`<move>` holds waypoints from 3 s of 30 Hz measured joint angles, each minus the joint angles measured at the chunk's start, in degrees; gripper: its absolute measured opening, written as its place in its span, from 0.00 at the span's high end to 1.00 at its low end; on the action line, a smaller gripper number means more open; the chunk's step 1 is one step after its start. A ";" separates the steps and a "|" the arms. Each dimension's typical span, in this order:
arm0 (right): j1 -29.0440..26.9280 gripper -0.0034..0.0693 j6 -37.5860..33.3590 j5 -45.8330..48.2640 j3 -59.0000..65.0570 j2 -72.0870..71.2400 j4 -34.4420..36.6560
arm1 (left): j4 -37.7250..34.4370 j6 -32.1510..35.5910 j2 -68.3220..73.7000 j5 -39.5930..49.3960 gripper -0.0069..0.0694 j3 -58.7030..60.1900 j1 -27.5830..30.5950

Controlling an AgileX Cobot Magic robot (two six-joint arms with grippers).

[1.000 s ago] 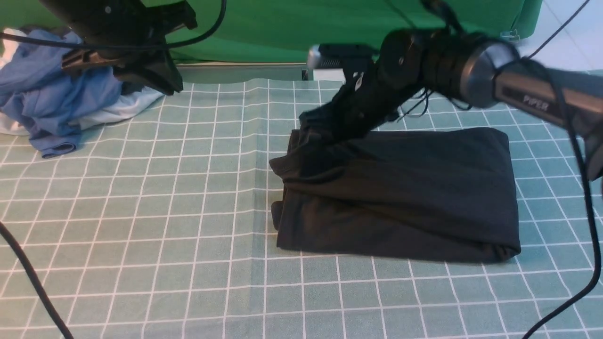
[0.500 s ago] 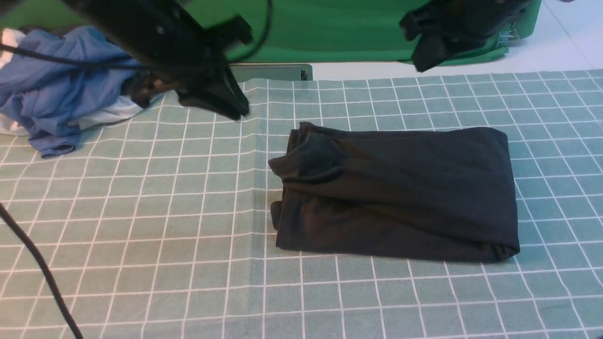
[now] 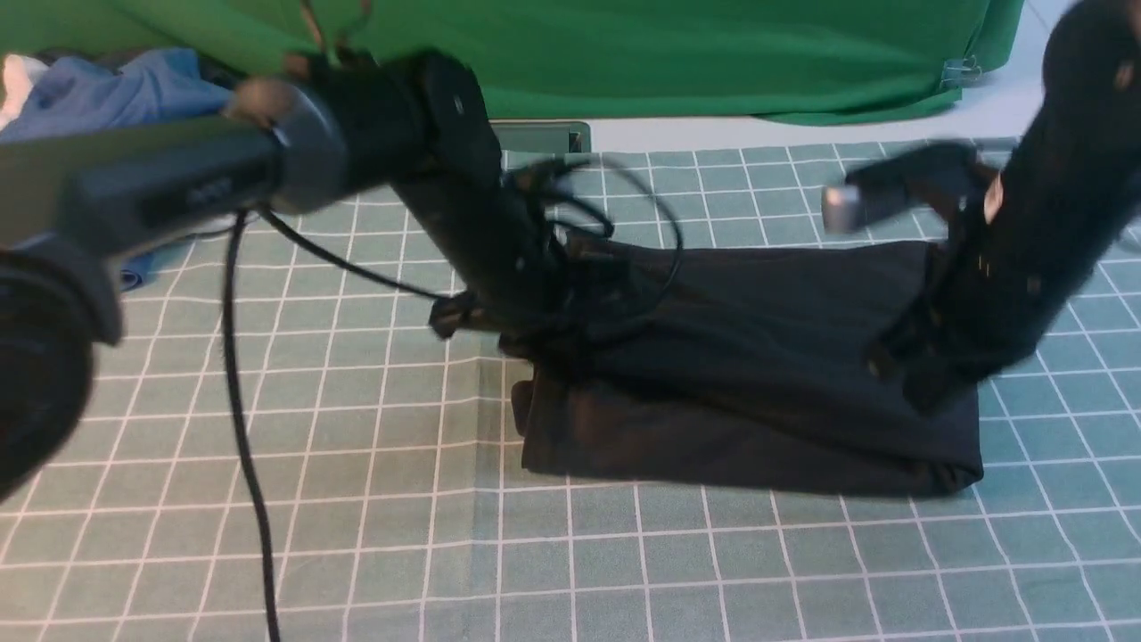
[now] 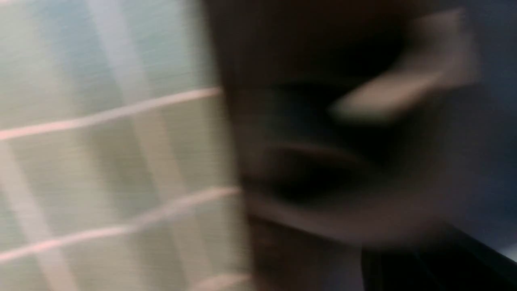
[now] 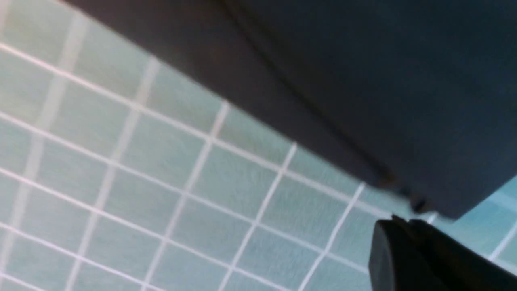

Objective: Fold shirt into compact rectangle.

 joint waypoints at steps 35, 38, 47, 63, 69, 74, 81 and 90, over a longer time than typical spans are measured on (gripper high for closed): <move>-12.90 0.33 3.17 -12.01 7.95 0.88 4.59 | 0.14 -7.23 -10.19 -1.93 0.32 12.54 0.01; -12.90 0.33 3.29 -13.66 7.95 0.88 4.95 | -1.29 -6.80 -8.76 -3.65 0.32 13.11 0.01; -12.90 0.34 3.36 -14.89 7.95 0.94 5.07 | -3.26 -6.21 -5.42 -5.22 0.36 13.62 -1.36; -12.96 0.92 1.35 -2.60 7.99 -10.00 5.80 | -2.68 -1.85 -9.14 -0.20 0.89 13.75 -7.35; -12.96 0.92 1.28 1.47 7.99 -21.74 5.80 | -2.96 -2.35 -9.63 1.38 0.89 17.09 -8.01; -12.96 0.92 1.11 1.75 7.99 -29.82 5.75 | -2.79 -3.47 -9.63 0.69 0.89 17.81 -8.01; -12.96 0.92 -0.13 1.70 7.99 -39.95 3.70 | 5.07 -7.35 -12.85 1.17 0.83 16.12 -8.01; -12.96 0.92 -1.25 3.10 7.99 -43.35 2.18 | 3.67 -9.85 -13.65 2.04 0.61 15.88 -8.01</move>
